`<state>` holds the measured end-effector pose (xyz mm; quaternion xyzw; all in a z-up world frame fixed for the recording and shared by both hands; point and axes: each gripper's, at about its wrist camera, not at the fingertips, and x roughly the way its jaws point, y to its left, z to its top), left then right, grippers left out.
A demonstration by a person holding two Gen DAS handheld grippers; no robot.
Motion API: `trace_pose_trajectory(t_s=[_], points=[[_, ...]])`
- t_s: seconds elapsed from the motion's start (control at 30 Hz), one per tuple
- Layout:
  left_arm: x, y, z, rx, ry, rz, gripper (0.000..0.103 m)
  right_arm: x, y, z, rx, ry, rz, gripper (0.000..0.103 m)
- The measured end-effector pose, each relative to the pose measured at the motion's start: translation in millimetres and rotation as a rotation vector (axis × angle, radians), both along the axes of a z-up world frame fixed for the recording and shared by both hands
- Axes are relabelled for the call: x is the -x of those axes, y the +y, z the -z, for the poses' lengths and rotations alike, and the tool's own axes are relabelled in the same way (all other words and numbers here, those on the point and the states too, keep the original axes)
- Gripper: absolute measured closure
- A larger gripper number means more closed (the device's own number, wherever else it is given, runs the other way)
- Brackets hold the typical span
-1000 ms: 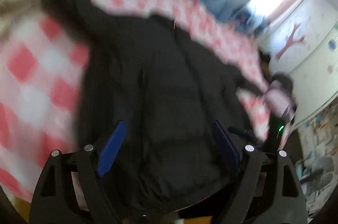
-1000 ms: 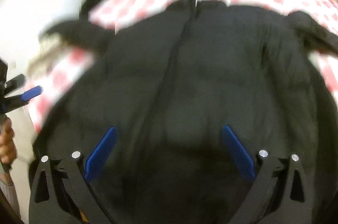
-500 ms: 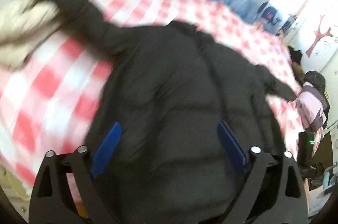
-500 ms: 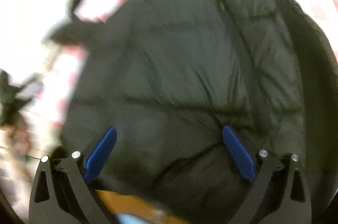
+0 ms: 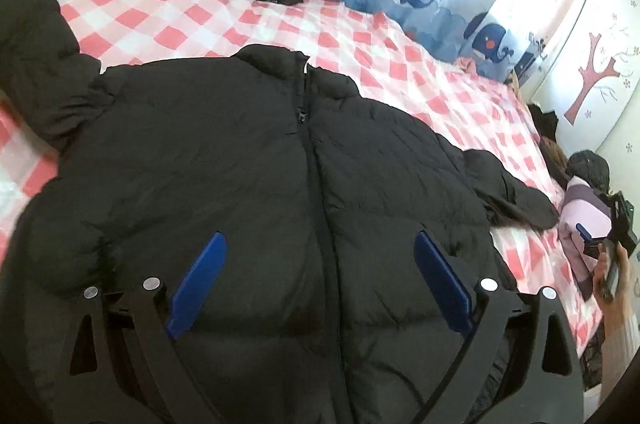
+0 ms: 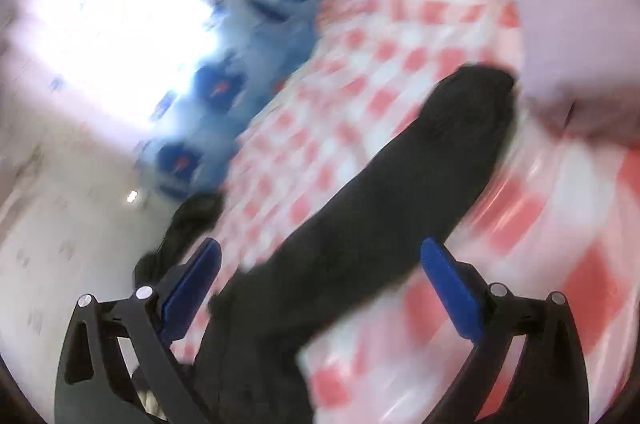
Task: Fold large clothes
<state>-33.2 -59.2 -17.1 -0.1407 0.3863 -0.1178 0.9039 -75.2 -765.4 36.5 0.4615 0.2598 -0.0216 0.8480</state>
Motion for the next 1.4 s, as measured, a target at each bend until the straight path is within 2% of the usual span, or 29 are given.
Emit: trace_pose_trajectory(t_s=[0.13, 0.17, 0.23, 0.33, 0.5, 0.57, 0.6, 0.63, 0.73, 0.83, 0.9, 1.0, 1.17, 1.4], points=[[-19, -1, 23, 0.041, 0.088, -0.007, 0.012, -32, -44, 28, 0.041, 0.094, 0.088, 0.008], [-19, 0, 24, 0.041, 0.091, -0.002, 0.012, -32, -48, 32, 0.048, 0.106, 0.101, 0.008], [-17, 4, 24, 0.041, 0.088, -0.008, 0.012, -61, -58, 42, 0.080, 0.172, 0.158, 0.008], [-17, 6, 24, 0.065, 0.099, -0.011, 0.011, -69, -63, 54, 0.105, 0.217, 0.190, 0.008], [-17, 1, 28, 0.046, 0.101, -0.011, 0.010, -76, -73, 68, 0.084, 0.215, 0.227, 0.010], [-17, 1, 28, 0.046, 0.099, -0.013, 0.010, -79, -76, 72, 0.076, 0.205, 0.242, 0.021], [-18, 2, 29, 0.048, 0.101, -0.014, 0.010, -82, -76, 73, 0.073, 0.200, 0.241, 0.038], [-19, 2, 30, 0.050, 0.106, -0.015, 0.010, -85, -76, 75, 0.081, 0.211, 0.246, 0.050], [-20, 2, 32, 0.053, 0.111, -0.017, 0.009, -84, -79, 75, 0.085, 0.212, 0.264, 0.075], [-19, 3, 31, 0.060, 0.108, -0.020, 0.009, -70, -80, 61, 0.087, 0.146, 0.293, 0.085], [-19, 4, 31, 0.073, 0.109, -0.022, 0.009, -63, -73, 43, 0.140, 0.125, 0.292, 0.089], [-19, 8, 32, 0.110, 0.118, -0.026, 0.009, -63, -61, 23, 0.168, 0.091, 0.254, 0.089], [-19, 14, 27, 0.134, 0.110, -0.044, 0.009, -72, -31, -13, 0.216, 0.019, 0.183, 0.095], [-16, 33, 16, 0.196, 0.094, -0.086, 0.009, -91, 20, -71, 0.175, -0.145, 0.113, 0.097]])
